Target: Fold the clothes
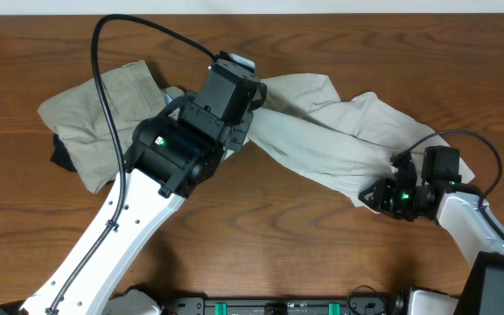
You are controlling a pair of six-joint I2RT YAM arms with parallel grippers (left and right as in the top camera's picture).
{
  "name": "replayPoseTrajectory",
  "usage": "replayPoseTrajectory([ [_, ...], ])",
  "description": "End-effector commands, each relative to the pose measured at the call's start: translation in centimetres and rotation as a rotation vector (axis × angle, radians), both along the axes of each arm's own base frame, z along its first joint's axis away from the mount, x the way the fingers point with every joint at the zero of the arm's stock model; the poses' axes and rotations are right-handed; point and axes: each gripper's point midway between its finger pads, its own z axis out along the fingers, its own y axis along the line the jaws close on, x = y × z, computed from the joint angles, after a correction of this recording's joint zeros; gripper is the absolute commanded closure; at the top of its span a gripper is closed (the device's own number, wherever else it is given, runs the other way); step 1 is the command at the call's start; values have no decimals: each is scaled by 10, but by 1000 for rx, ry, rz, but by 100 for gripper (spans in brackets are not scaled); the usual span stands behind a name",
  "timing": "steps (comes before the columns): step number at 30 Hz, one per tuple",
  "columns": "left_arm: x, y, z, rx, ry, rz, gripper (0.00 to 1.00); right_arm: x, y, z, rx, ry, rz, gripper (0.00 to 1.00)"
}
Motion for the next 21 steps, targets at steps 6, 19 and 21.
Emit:
replayPoseTrajectory([
  [6,2,5,11,3,-31,10,94,-14,9,-16,-26,89,-10,73],
  [19,2,5,11,3,-31,11,94,17,32,3,123,-32,-3,99],
  [21,2,5,11,3,-32,10,94,22,37,14,160,-59,10,99],
])
